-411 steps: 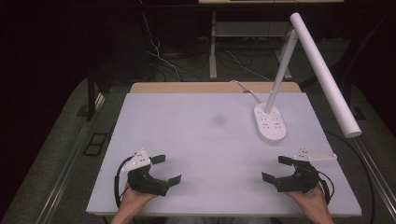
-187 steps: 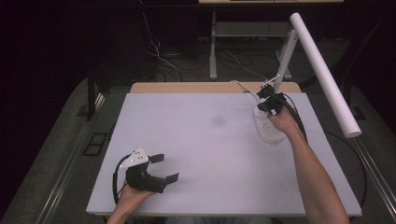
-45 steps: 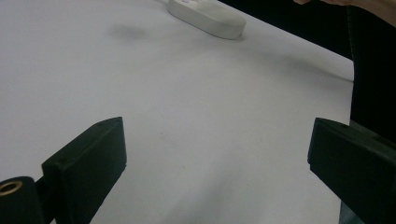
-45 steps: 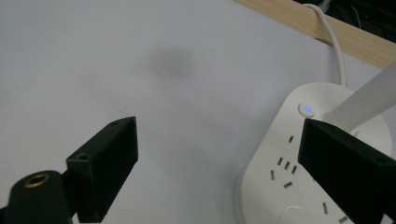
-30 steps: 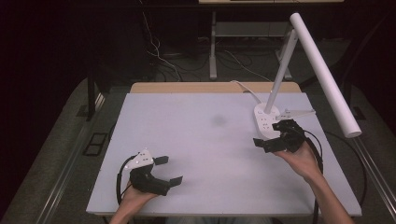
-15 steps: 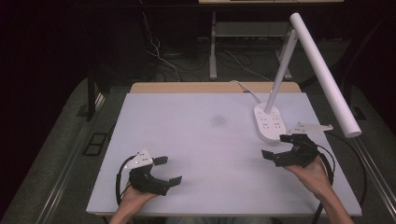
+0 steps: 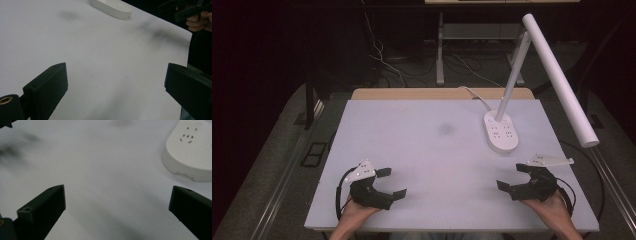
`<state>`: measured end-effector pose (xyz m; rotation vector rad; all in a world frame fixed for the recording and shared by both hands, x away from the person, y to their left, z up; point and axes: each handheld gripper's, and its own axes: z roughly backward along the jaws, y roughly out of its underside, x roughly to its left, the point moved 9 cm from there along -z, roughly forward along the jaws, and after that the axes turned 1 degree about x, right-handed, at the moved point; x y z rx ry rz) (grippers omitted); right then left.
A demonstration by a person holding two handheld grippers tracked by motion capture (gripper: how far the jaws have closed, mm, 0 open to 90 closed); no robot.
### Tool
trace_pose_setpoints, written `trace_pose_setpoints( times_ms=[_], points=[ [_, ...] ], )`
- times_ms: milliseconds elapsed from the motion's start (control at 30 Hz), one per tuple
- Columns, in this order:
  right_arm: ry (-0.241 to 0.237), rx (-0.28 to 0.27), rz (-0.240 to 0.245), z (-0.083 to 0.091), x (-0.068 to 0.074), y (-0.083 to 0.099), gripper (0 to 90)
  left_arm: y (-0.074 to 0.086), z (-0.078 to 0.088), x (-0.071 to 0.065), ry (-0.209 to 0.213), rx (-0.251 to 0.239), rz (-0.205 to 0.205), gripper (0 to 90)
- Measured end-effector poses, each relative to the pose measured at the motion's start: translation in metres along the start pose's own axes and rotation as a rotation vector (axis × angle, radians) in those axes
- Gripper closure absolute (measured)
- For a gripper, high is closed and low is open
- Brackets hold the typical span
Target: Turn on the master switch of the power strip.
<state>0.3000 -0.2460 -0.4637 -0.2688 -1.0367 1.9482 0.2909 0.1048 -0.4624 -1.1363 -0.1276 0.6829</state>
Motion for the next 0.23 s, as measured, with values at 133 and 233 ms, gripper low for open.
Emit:
trace_pose_setpoints(
  times_ms=[133, 233],
  points=[
    [0.009, -0.018, -0.001, 0.0011, -0.0004, 0.0088, 0.2, -0.0001, -0.0003, -0.0002, 0.000, 0.000, -0.001, 3.6],
    [0.012, -0.025, -0.011, 0.0004, -0.0032, 0.0123, 0.2, -0.0005, -0.0011, -0.0002, 0.002, -0.002, 0.004, 3.7]
  ],
)
